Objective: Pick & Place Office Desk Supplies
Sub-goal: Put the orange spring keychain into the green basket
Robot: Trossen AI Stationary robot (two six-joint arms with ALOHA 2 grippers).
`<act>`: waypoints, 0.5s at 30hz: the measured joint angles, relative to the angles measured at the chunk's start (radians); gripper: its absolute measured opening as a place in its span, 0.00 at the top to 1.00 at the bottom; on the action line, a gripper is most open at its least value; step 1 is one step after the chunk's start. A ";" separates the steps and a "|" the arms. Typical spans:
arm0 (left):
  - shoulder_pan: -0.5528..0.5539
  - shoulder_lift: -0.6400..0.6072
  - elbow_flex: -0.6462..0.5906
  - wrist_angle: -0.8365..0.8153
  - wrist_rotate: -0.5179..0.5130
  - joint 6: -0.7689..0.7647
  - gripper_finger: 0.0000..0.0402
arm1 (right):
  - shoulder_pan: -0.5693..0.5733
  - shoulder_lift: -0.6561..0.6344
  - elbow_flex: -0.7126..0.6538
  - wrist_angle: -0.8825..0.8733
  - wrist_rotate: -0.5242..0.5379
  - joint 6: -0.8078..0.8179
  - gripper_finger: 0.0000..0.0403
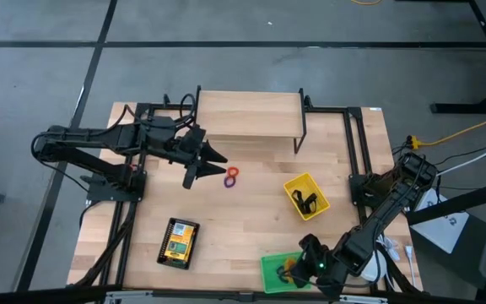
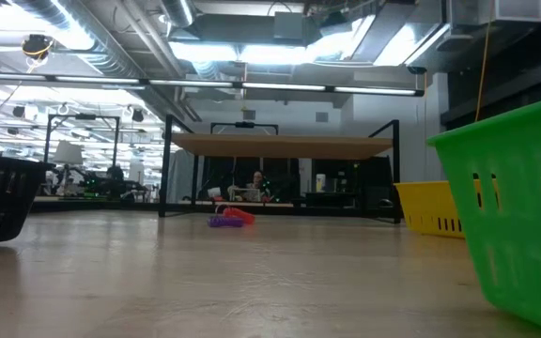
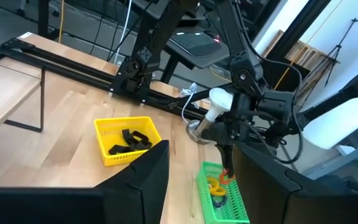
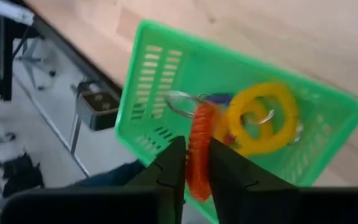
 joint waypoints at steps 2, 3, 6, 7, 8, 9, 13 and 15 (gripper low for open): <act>-0.003 0.000 0.000 0.000 -0.005 0.006 0.57 | 0.000 0.000 0.000 0.018 -0.005 -0.029 0.83; -0.003 0.000 0.000 0.000 -0.007 0.008 0.57 | 0.000 0.000 0.000 0.017 -0.005 -0.032 0.82; -0.003 0.000 0.000 0.000 -0.009 0.007 0.57 | -0.002 0.000 0.000 0.014 -0.026 -0.027 0.78; -0.003 0.000 0.000 0.000 -0.009 0.008 0.57 | -0.004 0.000 0.000 0.015 -0.028 -0.026 0.76; -0.003 0.000 0.000 0.000 -0.009 0.008 0.57 | -0.004 0.000 0.000 0.015 -0.028 -0.022 0.73; -0.003 0.000 0.000 0.000 -0.009 0.008 0.57 | -0.005 0.000 0.000 0.015 -0.028 -0.019 0.70; -0.003 0.000 0.000 0.000 -0.009 0.009 0.57 | -0.008 0.000 0.000 0.027 -0.016 -0.016 0.58; -0.003 0.000 0.000 0.000 -0.009 0.010 0.58 | -0.013 0.000 0.000 0.041 0.009 -0.029 0.53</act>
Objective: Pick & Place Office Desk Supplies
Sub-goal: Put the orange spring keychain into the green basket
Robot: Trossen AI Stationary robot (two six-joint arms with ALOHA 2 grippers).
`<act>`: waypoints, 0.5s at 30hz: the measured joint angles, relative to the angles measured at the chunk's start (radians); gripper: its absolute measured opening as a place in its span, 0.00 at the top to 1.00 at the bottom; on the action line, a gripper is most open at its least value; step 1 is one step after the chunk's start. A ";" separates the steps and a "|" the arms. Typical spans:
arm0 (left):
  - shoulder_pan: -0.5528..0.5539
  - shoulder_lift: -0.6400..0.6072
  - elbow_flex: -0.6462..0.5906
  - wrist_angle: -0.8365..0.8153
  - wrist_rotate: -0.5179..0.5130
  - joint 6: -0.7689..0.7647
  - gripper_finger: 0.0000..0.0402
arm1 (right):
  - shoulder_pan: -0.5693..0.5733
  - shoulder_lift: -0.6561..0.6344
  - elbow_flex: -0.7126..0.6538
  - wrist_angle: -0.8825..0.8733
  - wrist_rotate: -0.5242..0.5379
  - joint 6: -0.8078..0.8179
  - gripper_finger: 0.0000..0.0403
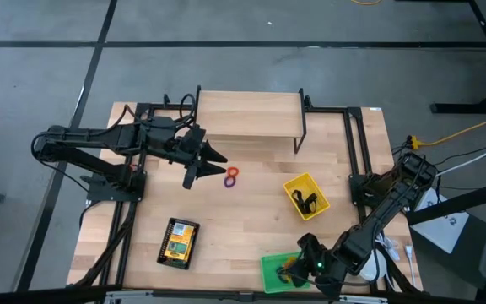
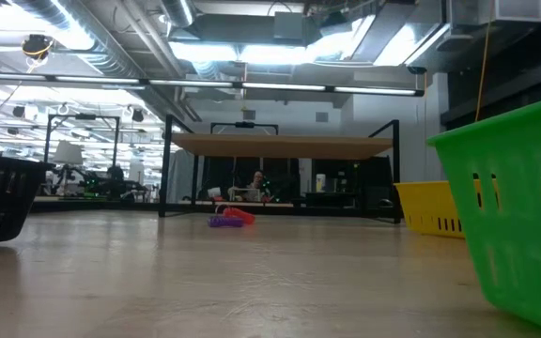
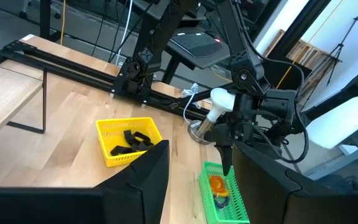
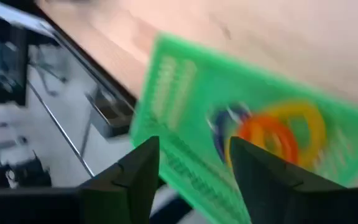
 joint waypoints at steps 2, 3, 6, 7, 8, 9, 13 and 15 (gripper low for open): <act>0.000 0.000 0.000 0.000 0.000 0.001 0.57 | -0.012 0.000 0.000 0.010 0.068 -0.020 0.49; 0.000 0.000 0.000 0.000 0.000 0.001 0.57 | -0.023 0.000 0.000 0.010 0.109 -0.022 0.48; 0.000 0.000 0.000 0.000 0.000 0.006 0.58 | -0.089 0.000 0.000 0.005 0.194 -0.021 0.47; 0.000 0.000 0.000 0.000 0.001 0.010 0.57 | -0.124 0.000 0.000 0.004 0.195 -0.030 0.48; 0.002 0.000 0.000 0.000 0.002 0.017 0.57 | -0.163 0.000 0.000 0.005 0.188 -0.052 0.48; 0.009 -0.001 0.000 0.000 0.005 0.024 0.58 | -0.205 0.000 0.000 0.009 0.171 -0.085 0.49; 0.059 -0.014 -0.003 0.005 0.033 0.037 0.58 | -0.384 0.000 0.000 0.078 0.060 -0.269 0.52; 0.083 -0.031 -0.027 0.027 0.044 0.040 0.58 | -0.466 0.000 0.000 0.122 -0.010 -0.379 0.53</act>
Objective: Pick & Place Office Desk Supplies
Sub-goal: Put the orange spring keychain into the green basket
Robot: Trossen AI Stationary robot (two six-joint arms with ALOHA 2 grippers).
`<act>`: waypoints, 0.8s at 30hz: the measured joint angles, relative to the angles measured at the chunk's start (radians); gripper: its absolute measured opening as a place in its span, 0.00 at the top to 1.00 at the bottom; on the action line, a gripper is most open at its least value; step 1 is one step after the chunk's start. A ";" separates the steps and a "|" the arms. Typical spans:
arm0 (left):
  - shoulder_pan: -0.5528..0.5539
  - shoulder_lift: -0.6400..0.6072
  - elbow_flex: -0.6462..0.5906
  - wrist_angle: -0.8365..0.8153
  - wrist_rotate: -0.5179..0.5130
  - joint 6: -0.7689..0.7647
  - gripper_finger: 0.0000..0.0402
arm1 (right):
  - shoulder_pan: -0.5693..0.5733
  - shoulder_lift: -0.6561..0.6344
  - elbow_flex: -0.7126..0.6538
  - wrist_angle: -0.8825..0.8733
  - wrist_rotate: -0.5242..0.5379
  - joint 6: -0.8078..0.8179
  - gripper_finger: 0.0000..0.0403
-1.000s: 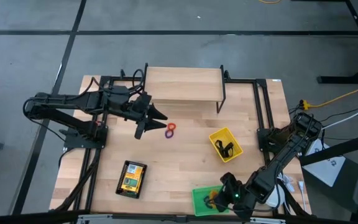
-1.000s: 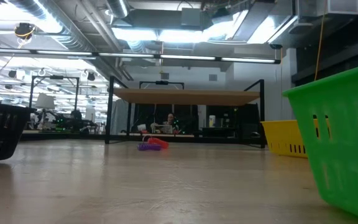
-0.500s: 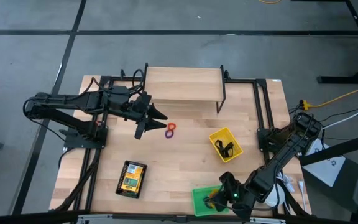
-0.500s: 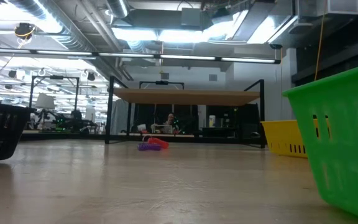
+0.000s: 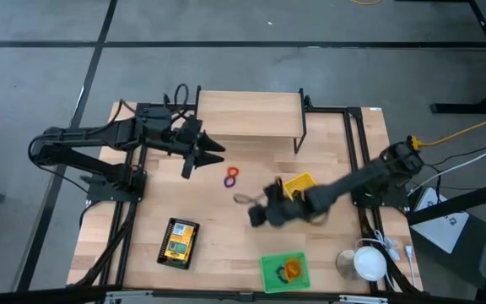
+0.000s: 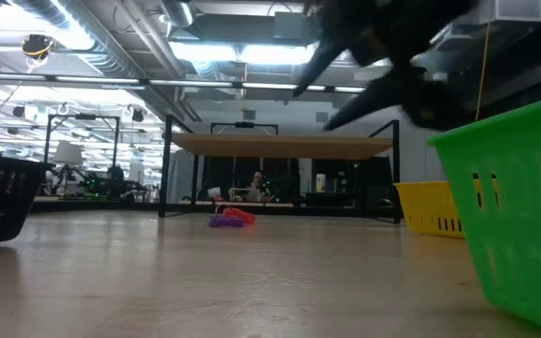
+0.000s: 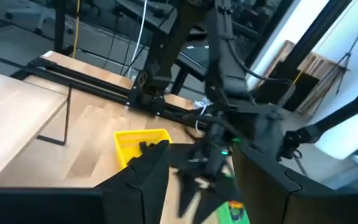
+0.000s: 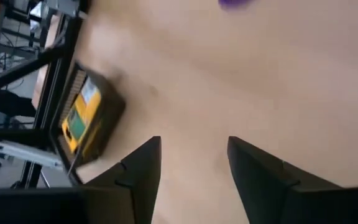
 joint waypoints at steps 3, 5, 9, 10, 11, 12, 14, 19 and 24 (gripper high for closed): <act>0.038 -0.061 -0.097 0.086 0.035 -0.043 0.58 | -0.107 0.000 0.000 0.033 -0.080 -0.139 0.54; 0.060 -0.129 -0.202 0.183 0.039 -0.092 0.58 | -0.159 0.000 0.000 0.034 -0.134 -0.182 0.55; 0.093 -0.289 -0.431 0.366 0.013 -0.186 0.58 | -0.229 0.000 0.000 0.033 -0.231 -0.183 0.55; 0.100 -0.326 -0.476 0.380 0.007 -0.205 0.58 | -0.242 0.000 0.000 0.033 -0.237 -0.176 0.55; 0.104 -0.361 -0.514 0.384 -0.008 -0.221 0.58 | -0.254 0.000 0.000 0.031 -0.241 -0.153 0.55; 0.106 -0.395 -0.549 0.385 -0.023 -0.231 0.58 | -0.267 0.000 0.000 0.031 -0.251 -0.135 0.55; 0.106 -0.455 -0.613 0.386 -0.040 -0.242 0.58 | -0.294 0.000 0.000 0.030 -0.269 -0.112 0.55; 0.112 -0.560 -0.729 0.438 -0.069 -0.288 0.58 | -0.353 0.093 0.077 0.011 -0.321 -0.100 0.55; 0.117 -0.604 -0.766 0.453 -0.067 -0.309 0.58 | -0.399 0.283 0.333 -0.160 -0.367 -0.152 0.55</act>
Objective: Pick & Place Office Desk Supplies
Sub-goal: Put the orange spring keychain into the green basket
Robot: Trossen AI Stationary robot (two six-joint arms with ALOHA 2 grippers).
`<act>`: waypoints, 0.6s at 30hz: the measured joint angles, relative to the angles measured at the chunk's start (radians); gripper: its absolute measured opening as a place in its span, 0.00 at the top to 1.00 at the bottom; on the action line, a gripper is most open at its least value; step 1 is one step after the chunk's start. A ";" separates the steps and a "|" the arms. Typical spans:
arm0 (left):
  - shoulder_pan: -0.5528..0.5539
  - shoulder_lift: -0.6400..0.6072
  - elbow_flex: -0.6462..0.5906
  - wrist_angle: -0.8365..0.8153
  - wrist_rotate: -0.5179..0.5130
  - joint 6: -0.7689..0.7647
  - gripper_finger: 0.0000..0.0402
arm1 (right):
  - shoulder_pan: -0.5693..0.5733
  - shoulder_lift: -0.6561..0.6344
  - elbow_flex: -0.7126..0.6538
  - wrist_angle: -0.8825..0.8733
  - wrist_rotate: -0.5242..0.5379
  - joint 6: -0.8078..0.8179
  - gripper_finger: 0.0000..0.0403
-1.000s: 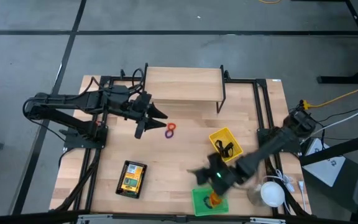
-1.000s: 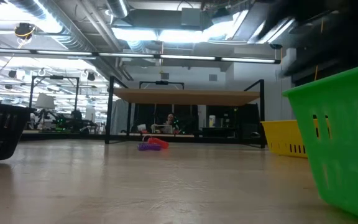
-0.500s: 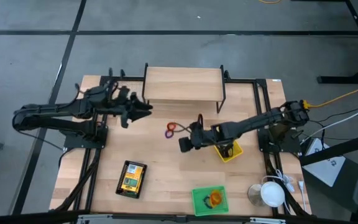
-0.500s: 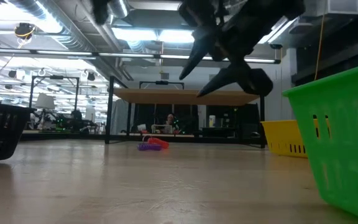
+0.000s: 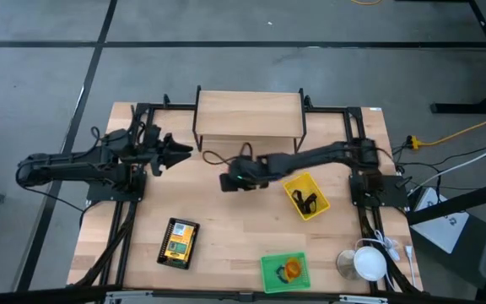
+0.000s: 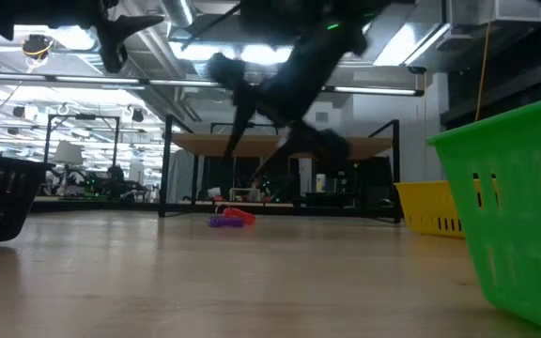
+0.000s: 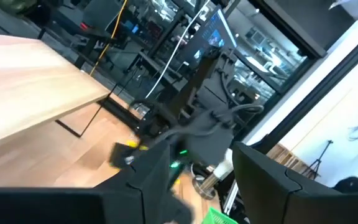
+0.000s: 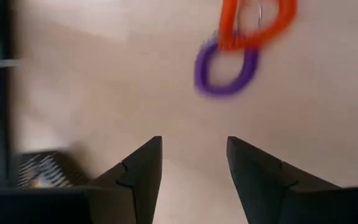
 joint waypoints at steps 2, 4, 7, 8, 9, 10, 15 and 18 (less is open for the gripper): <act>0.000 -0.003 -0.002 -0.010 0.002 0.003 0.58 | -0.029 0.081 0.123 -0.112 -0.020 -0.057 0.55; 0.000 -0.003 -0.002 -0.011 0.015 0.005 0.58 | -0.056 0.148 0.235 -0.217 -0.045 -0.121 0.55; 0.000 -0.003 -0.002 -0.015 0.043 0.005 0.58 | -0.082 0.202 0.347 -0.342 -0.048 -0.173 0.55; 0.000 -0.003 -0.002 -0.015 0.052 0.005 0.58 | -0.088 0.204 0.360 -0.347 -0.049 -0.176 0.55; 0.000 -0.003 -0.002 -0.016 0.058 0.007 0.58 | -0.094 0.204 0.367 -0.354 -0.048 -0.178 0.55; 0.000 -0.003 -0.002 -0.019 0.064 0.009 0.58 | -0.099 0.202 0.369 -0.354 -0.046 -0.170 0.55; 0.000 -0.007 -0.002 -0.024 0.089 0.023 0.58 | -0.112 0.202 0.365 -0.413 -0.009 -0.112 0.55; 0.000 -0.007 -0.002 -0.024 0.102 0.023 0.58 | -0.115 0.203 0.328 -0.411 0.003 -0.055 0.55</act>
